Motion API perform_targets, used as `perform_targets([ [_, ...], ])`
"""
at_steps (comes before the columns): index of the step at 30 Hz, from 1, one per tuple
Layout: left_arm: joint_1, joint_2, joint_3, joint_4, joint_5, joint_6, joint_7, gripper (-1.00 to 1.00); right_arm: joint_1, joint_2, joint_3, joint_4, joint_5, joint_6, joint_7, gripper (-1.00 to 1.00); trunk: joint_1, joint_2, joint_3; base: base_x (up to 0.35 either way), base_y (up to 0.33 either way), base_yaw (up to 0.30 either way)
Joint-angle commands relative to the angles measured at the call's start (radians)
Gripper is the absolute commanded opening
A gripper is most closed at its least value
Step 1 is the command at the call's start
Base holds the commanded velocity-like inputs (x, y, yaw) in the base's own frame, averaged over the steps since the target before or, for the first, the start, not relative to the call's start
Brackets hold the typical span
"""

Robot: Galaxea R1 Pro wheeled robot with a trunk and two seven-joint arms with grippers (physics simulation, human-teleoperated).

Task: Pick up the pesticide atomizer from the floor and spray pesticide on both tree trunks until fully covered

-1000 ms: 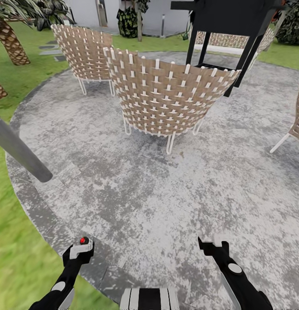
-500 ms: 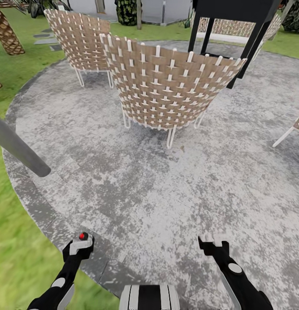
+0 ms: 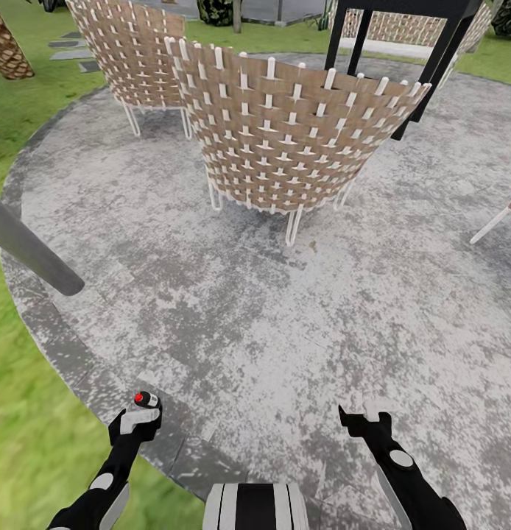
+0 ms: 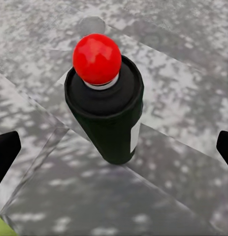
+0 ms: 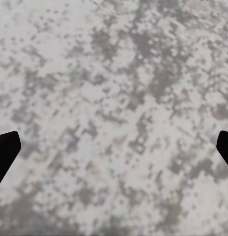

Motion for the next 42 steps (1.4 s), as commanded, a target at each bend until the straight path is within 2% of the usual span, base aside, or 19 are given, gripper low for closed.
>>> perform_targets([
  [1, 0.0, 0.0, -0.002, 0.0, 0.007, -0.003, 0.0, 1.0, 0.0, 0.0, -0.001, 0.0, 0.0, -0.002, 0.0, 1.0, 0.0, 0.0, -0.001, 0.063, -0.024, 0.015],
  [6, 0.0, 0.0, -0.002, -0.001, 0.007, -0.004, 0.0, 1.0, 0.0, 0.0, 0.0, 0.002, 0.0, -0.002, 0.0, 1.0, 0.0, 0.0, -0.001, 0.14, -0.116, 0.157],
  [21, 0.0, 0.0, 0.0, -0.001, 0.007, -0.004, 0.0, 1.0, 0.0, 0.0, 0.0, 0.002, 0.0, -0.002, 0.0, 1.0, 0.0, 0.0, -0.001, 0.056, -0.038, 0.01],
  [39, 0.0, 0.0, 0.005, -0.002, 0.008, -0.005, 0.0, 1.0, 0.0, 0.0, 0.0, 0.003, 0.0, -0.002, 0.003, 1.0, 0.0, 0.0, -0.001, 0.004, -0.003, 0.061],
  [42, 0.0, 0.001, 0.003, -0.002, 0.008, -0.006, 0.0, 1.0, 0.0, 0.0, 0.0, 0.003, 0.0, -0.002, 0.003, 1.0, 0.001, -0.001, -0.012, 0.0, 0.0, 0.0],
])
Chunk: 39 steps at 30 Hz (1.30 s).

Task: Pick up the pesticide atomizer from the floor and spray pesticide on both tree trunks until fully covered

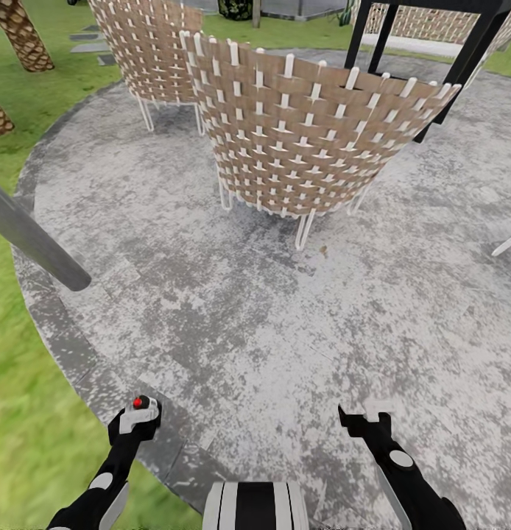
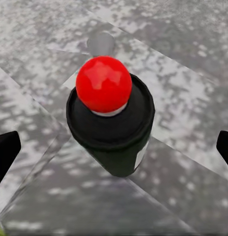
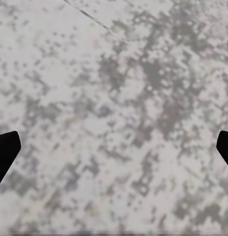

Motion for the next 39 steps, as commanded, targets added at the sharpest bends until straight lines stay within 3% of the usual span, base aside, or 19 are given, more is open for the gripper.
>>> perform_targets([
  [1, 0.0, 0.0, -0.003, 0.001, 0.007, -0.003, 0.0, 1.0, 0.0, 0.0, 0.0, 0.0, 0.0, -0.002, 0.0, 1.0, 0.0, 0.0, -0.005, 0.0, 0.0, 0.0],
  [7, 0.0, 0.0, 0.002, 0.001, 0.007, -0.004, 0.001, 1.0, 0.0, 0.0, 0.0, 0.002, 0.0, -0.002, 0.0, 1.0, 0.002, -0.001, -0.027, 0.0, 0.0, 0.0],
  [34, 0.0, 0.0, 0.004, 0.001, 0.017, -0.005, 0.002, 1.0, 0.0, 0.0, 0.0, 0.002, 0.001, -0.002, -0.002, 1.0, 0.002, -0.001, -0.028, 0.025, 0.0, 0.0],
  [39, 0.0, 0.0, 0.004, 0.007, 0.017, -0.062, 0.002, 1.0, 0.0, 0.0, 0.0, 0.004, 0.002, -0.003, -0.003, 1.0, 0.002, -0.001, -0.026, 0.0, 0.0, -0.014],
])
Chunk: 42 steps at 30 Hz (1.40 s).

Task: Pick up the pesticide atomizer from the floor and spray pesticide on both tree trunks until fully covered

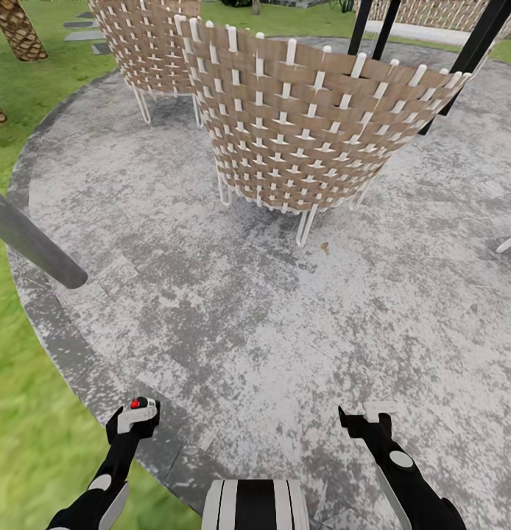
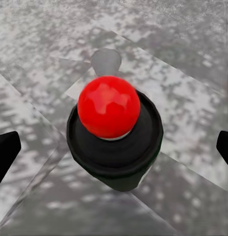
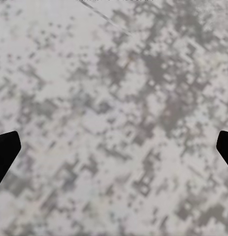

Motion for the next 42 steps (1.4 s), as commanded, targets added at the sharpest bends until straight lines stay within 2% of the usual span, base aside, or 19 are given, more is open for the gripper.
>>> perform_targets([
  [1, 0.0, 0.0, -0.003, 0.003, 0.008, -0.006, 0.0, 1.0, 0.0, 0.0, 0.0, 0.001, 0.0, -0.002, 0.0, 1.0, 0.0, 0.0, 0.001, 0.0, 0.0, -0.043],
  [24, 0.0, 0.004, -0.002, 0.011, 0.008, -0.018, 0.0, 1.0, -0.001, 0.0, 0.0, 0.005, 0.0, -0.002, 0.0, 1.0, 0.0, 0.0, 0.003, 0.0, 0.0, -0.003],
  [25, 0.0, 0.004, -0.003, 0.011, 0.008, -0.017, 0.001, -1.0, -0.001, 0.0, 0.0, 0.005, 0.0, -0.002, 0.0, 1.0, 0.0, 0.0, 0.003, 0.0, 0.0, 0.0],
  [42, 0.0, 0.004, -0.001, -0.002, 0.011, -0.018, 0.003, -1.0, 0.0, 0.0, 0.0, 0.006, 0.0, -0.002, 0.0, 1.0, 0.0, 0.0, 0.003, 0.0, 0.0, 0.0],
])
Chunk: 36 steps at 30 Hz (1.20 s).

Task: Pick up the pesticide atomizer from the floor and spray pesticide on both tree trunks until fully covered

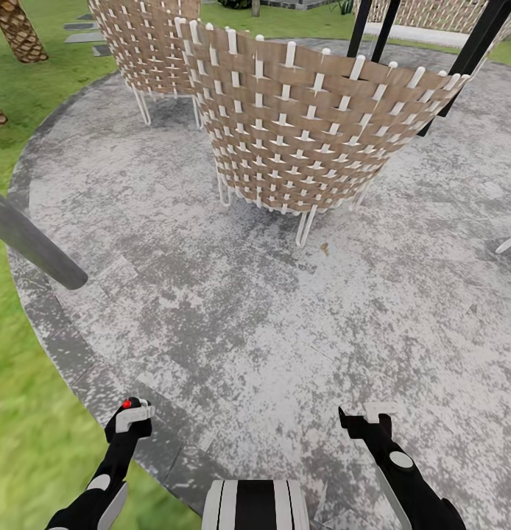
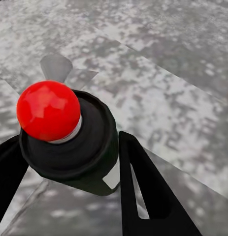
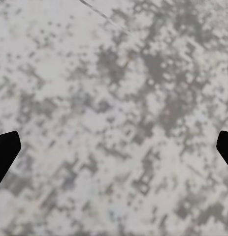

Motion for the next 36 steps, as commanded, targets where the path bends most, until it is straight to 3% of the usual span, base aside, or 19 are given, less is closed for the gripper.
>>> perform_targets([
  [1, 0.0, 0.0, -0.002, 0.0, 0.008, -0.003, 0.0, -1.0, 0.0, 0.0, 0.0, 0.0, 0.0, -0.002, 0.0, 1.0, 0.0, 0.0, -0.001, 0.0, 0.0, 0.0],
  [4, 0.0, 0.001, -0.002, 0.0, 0.008, -0.002, 0.0, -1.0, -0.001, 0.0, 0.0, 0.001, 0.0, -0.002, 0.0, 1.0, 0.0, 0.0, -0.001, 0.0, 0.0, 0.0],
  [10, 0.0, 0.0, -0.003, 0.0, 0.007, -0.001, 0.0, -1.0, 0.0, 0.0, 0.0, 0.001, 0.0, -0.002, 0.0, 1.0, -0.003, 0.001, 0.023, 0.0, 0.0, 0.0],
  [14, 0.023, 0.009, 0.023, 0.024, 0.023, 0.001, -0.003, -1.0, -0.002, 0.018, -0.001, 0.019, 0.001, -0.025, 0.003, 1.0, -0.003, 0.001, 0.023, 0.0, 0.0, 0.0],
  [18, 0.045, -0.004, 0.008, 0.032, 0.011, 0.009, -0.002, -1.0, -0.011, 0.02, -0.008, -0.004, -0.003, -0.025, 0.003, 1.0, -0.003, 0.001, 0.023, 0.0, 0.0, 0.0],
  [29, 0.053, -0.002, -0.004, 0.02, 0.016, 0.018, -0.002, -1.0, -0.012, 0.007, -0.007, -0.066, 0.0, 0.011, 0.005, 1.0, -0.003, 0.001, 0.03, 0.0, 0.0, 0.0],
  [30, 0.053, -0.002, -0.017, 0.069, -0.004, 0.018, -0.003, -1.0, -0.012, 0.006, -0.007, -0.15, 0.0, 0.011, 0.005, 1.0, -0.003, 0.001, 0.031, 0.0, 0.0, 0.0],
  [36, 0.053, -0.003, -0.018, 0.069, -0.003, 0.019, -0.003, -1.0, -0.012, 0.006, -0.007, -0.148, 0.0, 0.011, 0.004, 1.0, -0.003, 0.001, 0.041, 0.0, 0.0, 0.0],
])
